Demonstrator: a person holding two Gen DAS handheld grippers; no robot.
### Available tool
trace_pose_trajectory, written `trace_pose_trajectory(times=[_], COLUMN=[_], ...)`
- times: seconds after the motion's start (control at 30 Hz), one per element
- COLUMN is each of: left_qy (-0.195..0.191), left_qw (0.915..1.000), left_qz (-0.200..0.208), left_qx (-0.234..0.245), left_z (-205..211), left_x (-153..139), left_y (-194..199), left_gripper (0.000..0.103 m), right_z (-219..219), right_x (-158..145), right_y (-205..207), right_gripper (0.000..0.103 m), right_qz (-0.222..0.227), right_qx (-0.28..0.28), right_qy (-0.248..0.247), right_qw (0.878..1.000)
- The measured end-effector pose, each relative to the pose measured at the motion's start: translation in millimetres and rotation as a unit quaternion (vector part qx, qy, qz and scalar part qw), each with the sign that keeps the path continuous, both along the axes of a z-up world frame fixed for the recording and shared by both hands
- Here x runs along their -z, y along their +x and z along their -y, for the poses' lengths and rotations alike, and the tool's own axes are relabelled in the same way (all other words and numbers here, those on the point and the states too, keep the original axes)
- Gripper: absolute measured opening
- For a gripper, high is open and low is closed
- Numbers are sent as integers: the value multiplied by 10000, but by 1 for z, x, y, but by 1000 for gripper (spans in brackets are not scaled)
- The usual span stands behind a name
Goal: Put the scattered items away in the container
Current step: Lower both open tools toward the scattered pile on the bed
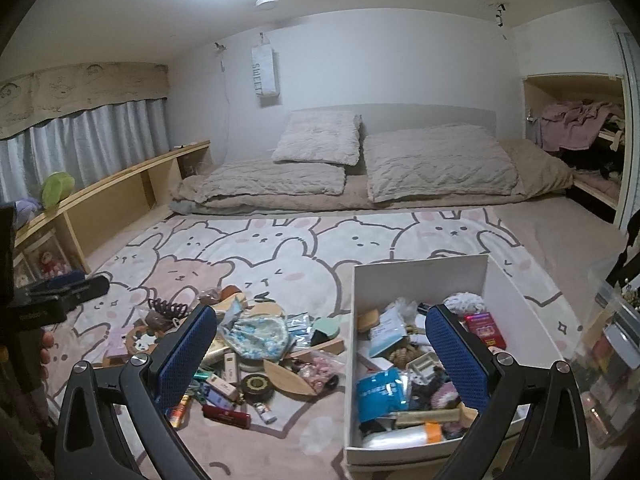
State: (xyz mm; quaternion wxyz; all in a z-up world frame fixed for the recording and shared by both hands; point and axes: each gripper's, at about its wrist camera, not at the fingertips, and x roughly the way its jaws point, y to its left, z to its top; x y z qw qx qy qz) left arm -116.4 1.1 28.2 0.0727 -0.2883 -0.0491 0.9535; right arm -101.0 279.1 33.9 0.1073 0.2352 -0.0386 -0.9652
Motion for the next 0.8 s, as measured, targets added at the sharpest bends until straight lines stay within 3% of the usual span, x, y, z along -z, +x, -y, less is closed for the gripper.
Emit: trace_pose_trajectory(times=[0.27, 0.53, 0.8], left_qy=[-76, 90, 41], left_qw=[9996, 9995, 9996], left_qz=[142, 227, 84], left_qx=[-221, -181, -271], left_z=[20, 37, 54], left_x=[20, 34, 34], left_y=[8, 11, 23], left_gripper=[103, 103, 103], right_z=[15, 30, 40], right_x=[-5, -1, 10], right_y=[11, 14, 8], right_gripper=[103, 103, 103], right_qz=[-91, -26, -43], right_qx=[-115, -207, -218], right_qy=[-68, -154, -472], right_qw=[9999, 9997, 9986])
